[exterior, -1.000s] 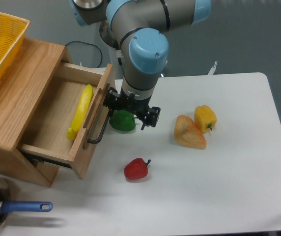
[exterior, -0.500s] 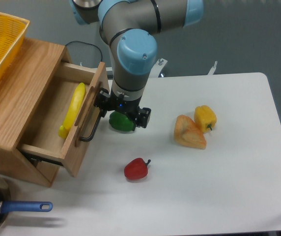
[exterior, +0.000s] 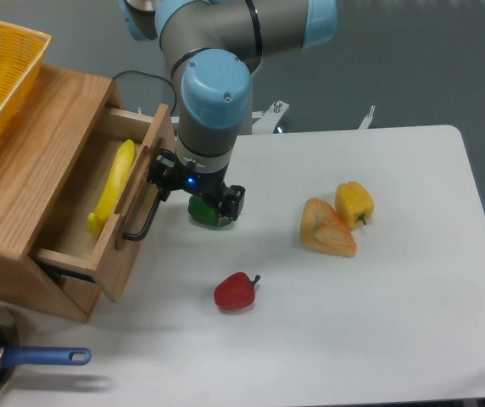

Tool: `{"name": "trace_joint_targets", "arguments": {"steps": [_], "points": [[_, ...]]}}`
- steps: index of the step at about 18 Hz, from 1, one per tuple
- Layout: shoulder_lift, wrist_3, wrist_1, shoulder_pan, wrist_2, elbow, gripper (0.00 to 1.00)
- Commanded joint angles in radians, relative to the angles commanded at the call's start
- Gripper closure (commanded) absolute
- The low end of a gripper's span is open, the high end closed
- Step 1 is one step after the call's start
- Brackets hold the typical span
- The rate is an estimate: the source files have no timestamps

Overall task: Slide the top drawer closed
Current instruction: 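Push the drawer front with the gripper, sliding the drawer into the cabinet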

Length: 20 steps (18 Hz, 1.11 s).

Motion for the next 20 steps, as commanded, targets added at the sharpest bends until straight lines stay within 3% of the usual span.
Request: {"name": "trace_joint_targets", "arguments": {"steps": [20], "points": [[0.005,-0.041,0.003,-0.100,0.002,-0.005,0.00]]}}
